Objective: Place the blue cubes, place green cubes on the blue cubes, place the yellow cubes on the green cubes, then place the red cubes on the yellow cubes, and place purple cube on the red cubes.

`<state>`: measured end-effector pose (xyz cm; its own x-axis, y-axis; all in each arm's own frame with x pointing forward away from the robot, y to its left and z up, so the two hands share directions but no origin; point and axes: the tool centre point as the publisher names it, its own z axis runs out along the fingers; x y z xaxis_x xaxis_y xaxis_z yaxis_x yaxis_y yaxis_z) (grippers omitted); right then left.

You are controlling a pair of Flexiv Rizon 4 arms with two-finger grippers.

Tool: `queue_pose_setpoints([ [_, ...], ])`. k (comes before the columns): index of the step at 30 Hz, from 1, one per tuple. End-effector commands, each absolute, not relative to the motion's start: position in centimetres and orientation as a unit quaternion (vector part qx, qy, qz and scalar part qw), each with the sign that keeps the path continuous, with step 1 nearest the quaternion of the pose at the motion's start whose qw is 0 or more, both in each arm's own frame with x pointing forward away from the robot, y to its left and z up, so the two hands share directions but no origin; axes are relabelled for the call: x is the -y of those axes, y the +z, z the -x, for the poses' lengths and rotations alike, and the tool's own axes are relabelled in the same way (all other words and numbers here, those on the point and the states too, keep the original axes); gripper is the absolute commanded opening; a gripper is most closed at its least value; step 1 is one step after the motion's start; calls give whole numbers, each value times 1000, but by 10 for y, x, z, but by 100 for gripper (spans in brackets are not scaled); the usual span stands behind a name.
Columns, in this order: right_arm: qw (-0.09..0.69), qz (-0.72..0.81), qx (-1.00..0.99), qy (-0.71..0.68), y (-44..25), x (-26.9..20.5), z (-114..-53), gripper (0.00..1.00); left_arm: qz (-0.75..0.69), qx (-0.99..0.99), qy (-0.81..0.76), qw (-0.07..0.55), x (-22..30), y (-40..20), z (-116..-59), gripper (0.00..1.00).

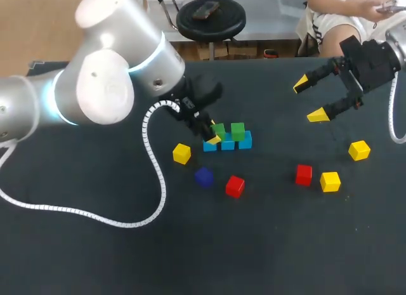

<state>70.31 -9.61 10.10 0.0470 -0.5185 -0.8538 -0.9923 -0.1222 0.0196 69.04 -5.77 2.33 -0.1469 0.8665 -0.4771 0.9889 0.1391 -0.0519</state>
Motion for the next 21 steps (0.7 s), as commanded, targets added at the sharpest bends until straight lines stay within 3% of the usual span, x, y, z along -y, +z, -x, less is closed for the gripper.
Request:
queue_pose_setpoints([
  [1,319,650,-581,372,101,96,-703,100,-634,-733,-182,166,62,23,-694,0],
  [21,319,650,-581,372,101,96,-703,100,-635,-730,-195,162,61,16,-693,0],
])
